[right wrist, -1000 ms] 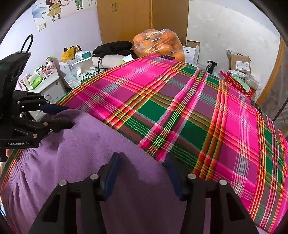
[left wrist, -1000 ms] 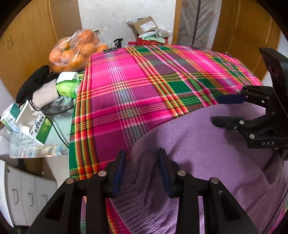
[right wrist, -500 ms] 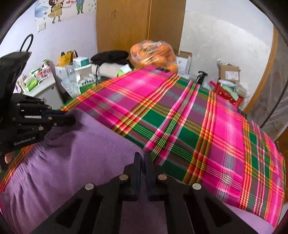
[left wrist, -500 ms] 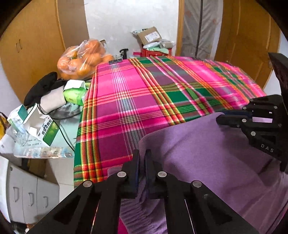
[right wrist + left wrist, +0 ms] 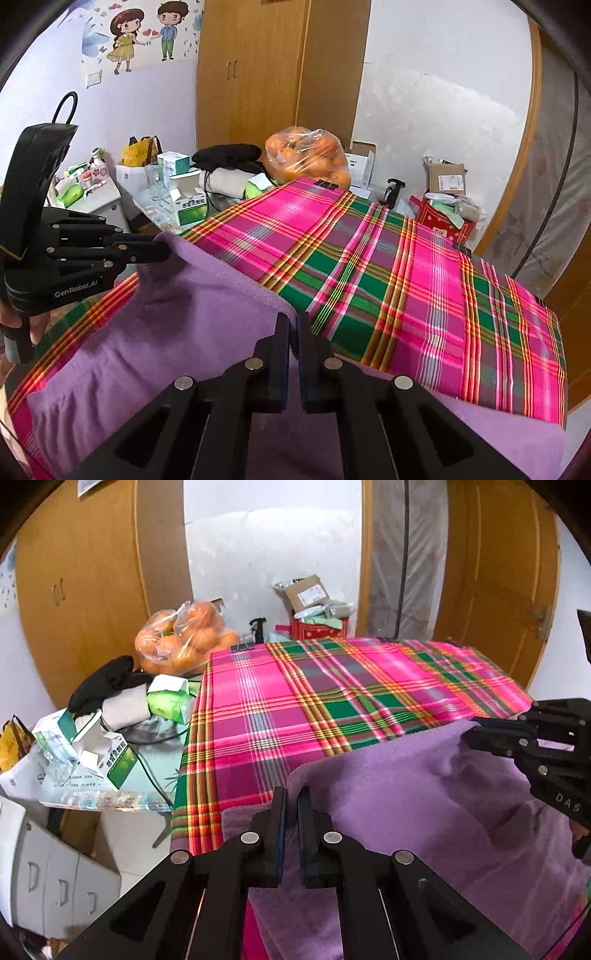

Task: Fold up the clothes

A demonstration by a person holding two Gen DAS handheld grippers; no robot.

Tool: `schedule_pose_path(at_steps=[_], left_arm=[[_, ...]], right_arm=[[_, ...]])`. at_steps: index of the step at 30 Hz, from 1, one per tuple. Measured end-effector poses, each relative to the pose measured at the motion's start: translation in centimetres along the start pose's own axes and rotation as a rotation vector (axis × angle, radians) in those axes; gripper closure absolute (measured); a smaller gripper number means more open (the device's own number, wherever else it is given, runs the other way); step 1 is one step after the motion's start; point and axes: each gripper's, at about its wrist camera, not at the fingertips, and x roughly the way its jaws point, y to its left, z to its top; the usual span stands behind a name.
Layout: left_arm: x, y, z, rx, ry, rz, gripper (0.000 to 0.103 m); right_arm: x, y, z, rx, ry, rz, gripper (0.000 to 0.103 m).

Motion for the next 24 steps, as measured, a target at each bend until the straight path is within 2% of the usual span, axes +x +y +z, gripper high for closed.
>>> schedule_pose_path(at_steps=[14, 24], left_arm=[[-7.2, -1.8, -2.4, -0.031, -0.094, -0.014, 0.098], [-10.7, -3.6, -5.4, -0.033, -0.119, -0.020, 0.098]], right_arm=[[-7.0, 3.0, -3.1, -0.017, -0.087, -0.066, 0.099], [-10.2, 5.9, -6.4, -0.020, -0.121, -0.098, 0.099]])
